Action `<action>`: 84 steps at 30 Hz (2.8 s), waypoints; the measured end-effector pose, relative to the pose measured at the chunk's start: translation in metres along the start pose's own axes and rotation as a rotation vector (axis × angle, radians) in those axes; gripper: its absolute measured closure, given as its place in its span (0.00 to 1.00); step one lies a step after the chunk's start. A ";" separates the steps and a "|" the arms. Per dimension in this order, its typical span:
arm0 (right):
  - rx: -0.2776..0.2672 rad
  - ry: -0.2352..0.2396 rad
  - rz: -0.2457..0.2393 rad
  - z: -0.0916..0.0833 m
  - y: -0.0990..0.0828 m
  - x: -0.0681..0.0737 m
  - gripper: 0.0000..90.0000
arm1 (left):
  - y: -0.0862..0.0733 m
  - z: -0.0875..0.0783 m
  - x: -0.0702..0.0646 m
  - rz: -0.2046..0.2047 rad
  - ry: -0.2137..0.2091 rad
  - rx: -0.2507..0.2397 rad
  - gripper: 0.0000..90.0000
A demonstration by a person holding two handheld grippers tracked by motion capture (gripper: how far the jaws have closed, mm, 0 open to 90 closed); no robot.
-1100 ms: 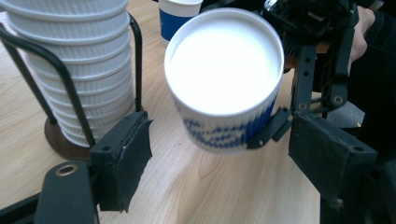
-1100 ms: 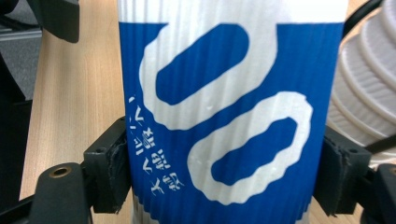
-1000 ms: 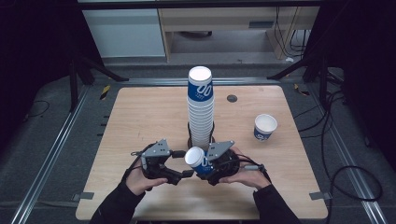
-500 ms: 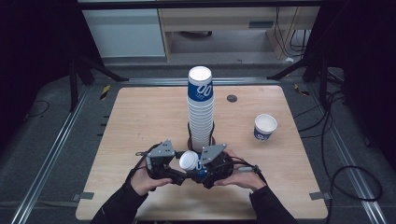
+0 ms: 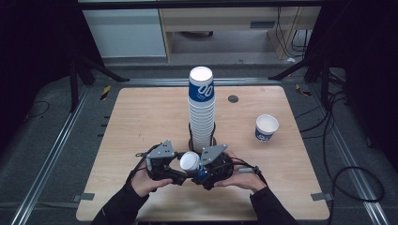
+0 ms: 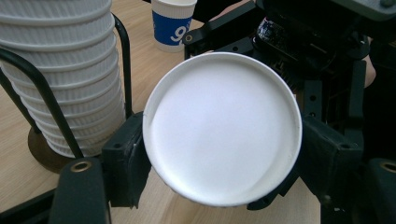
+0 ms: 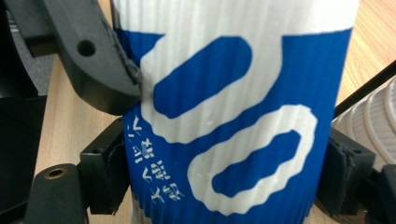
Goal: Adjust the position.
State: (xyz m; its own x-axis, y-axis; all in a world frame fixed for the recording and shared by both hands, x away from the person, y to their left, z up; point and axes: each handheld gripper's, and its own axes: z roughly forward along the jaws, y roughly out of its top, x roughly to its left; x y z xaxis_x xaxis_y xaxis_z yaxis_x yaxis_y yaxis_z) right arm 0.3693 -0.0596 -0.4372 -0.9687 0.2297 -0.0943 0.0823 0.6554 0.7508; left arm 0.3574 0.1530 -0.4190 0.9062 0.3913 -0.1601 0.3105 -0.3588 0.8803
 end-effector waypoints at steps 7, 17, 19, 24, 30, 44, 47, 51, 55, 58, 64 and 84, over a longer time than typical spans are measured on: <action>-0.001 -0.002 0.019 0.001 -0.001 -0.001 0.08 | 0.000 -0.003 0.002 -0.003 0.017 -0.010 0.30; -0.075 -0.054 0.067 -0.016 -0.002 -0.008 0.07 | 0.000 -0.013 0.010 -0.010 0.050 -0.033 0.30; -0.090 -0.061 0.083 -0.023 -0.004 -0.011 0.06 | -0.001 -0.016 0.013 -0.014 0.062 -0.044 0.30; -0.134 -0.077 0.133 -0.037 -0.012 -0.018 0.06 | -0.002 -0.028 0.023 -0.035 0.091 -0.098 0.30; -0.156 -0.077 0.179 -0.044 -0.021 -0.023 0.07 | -0.005 -0.039 0.032 -0.051 0.095 -0.171 0.30; -0.197 -0.011 0.217 -0.036 -0.026 -0.026 0.07 | -0.009 -0.029 0.028 -0.047 0.027 -0.211 0.30; -0.205 0.003 0.218 -0.034 -0.026 -0.026 0.07 | -0.008 -0.026 0.024 -0.041 0.012 -0.218 0.30; -0.215 0.026 0.221 -0.031 -0.026 -0.026 0.07 | -0.006 -0.023 0.019 -0.033 -0.007 -0.233 0.30; -0.217 0.044 0.212 -0.026 -0.023 -0.024 0.07 | -0.005 -0.020 0.015 -0.025 -0.024 -0.233 0.30; -0.213 0.062 0.200 -0.023 -0.022 -0.023 0.07 | -0.005 -0.018 0.013 -0.025 -0.048 -0.232 0.30; -0.211 0.077 0.182 -0.019 -0.020 -0.020 0.08 | -0.006 -0.014 0.011 -0.017 -0.067 -0.207 0.30; -0.201 0.104 0.142 -0.018 -0.020 -0.018 0.16 | -0.007 -0.010 0.010 -0.021 -0.090 -0.164 0.26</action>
State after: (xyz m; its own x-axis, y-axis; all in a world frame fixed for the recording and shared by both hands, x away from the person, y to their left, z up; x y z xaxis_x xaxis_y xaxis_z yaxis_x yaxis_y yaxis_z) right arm 0.3811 -0.0901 -0.4391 -0.9704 0.2271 0.0818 0.1815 0.4635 0.8673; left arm 0.3617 0.1681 -0.4228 0.9244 0.3170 -0.2121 0.2854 -0.2058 0.9361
